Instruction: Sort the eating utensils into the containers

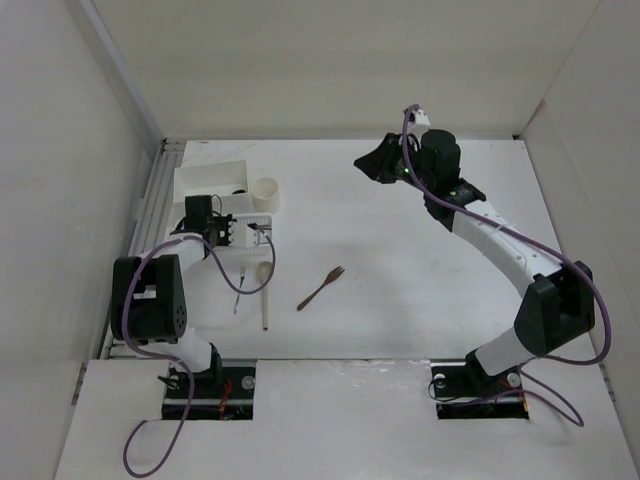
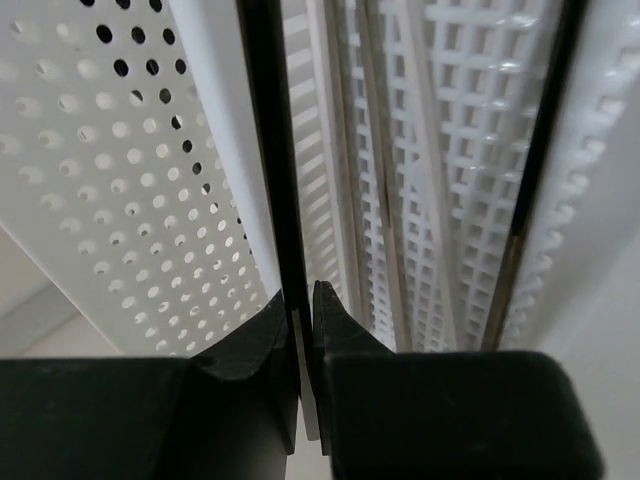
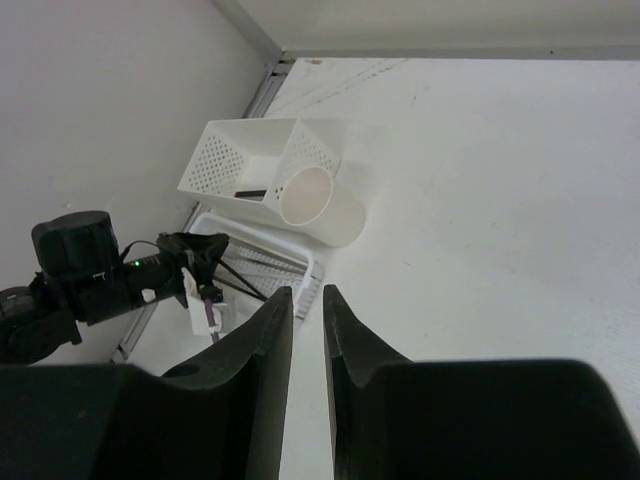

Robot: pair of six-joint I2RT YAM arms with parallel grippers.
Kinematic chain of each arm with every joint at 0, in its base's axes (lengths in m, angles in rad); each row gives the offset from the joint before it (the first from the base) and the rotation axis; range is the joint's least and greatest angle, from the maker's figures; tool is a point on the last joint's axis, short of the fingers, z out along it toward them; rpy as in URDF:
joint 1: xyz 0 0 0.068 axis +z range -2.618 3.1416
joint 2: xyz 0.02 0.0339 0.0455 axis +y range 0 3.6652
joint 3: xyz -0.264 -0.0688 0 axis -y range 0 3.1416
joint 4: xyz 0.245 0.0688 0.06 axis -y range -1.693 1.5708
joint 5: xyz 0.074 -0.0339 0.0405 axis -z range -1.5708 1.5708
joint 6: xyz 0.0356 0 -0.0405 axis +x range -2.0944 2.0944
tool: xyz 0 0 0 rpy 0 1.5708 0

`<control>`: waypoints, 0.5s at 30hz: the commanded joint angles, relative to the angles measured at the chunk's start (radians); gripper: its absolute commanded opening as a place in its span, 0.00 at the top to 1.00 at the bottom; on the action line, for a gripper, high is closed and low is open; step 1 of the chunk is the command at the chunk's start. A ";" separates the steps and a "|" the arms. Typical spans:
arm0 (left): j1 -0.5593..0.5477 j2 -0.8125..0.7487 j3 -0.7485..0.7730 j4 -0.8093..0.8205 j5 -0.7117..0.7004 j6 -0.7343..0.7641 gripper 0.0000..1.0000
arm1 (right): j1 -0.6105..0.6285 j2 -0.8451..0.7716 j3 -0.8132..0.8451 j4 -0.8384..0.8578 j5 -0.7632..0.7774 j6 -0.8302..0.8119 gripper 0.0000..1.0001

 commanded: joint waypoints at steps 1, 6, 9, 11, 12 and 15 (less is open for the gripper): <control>0.027 0.011 0.062 -0.003 0.015 0.009 1.00 | 0.000 0.004 0.051 0.011 0.009 -0.027 0.76; 0.037 0.021 0.050 0.008 0.015 0.032 1.00 | 0.000 0.023 0.061 0.001 0.020 -0.027 0.75; 0.037 0.021 0.041 0.018 0.015 0.047 0.96 | 0.000 0.024 0.080 0.001 0.020 -0.027 0.75; 0.037 0.021 0.041 0.009 0.006 0.057 0.90 | -0.009 0.033 0.081 -0.008 0.020 -0.027 0.71; 0.037 0.021 0.041 0.009 0.006 0.057 0.79 | -0.009 0.033 0.093 -0.018 0.020 -0.027 0.69; 0.037 0.031 0.041 0.024 -0.026 0.022 0.57 | -0.009 0.042 0.111 -0.028 0.020 -0.036 0.63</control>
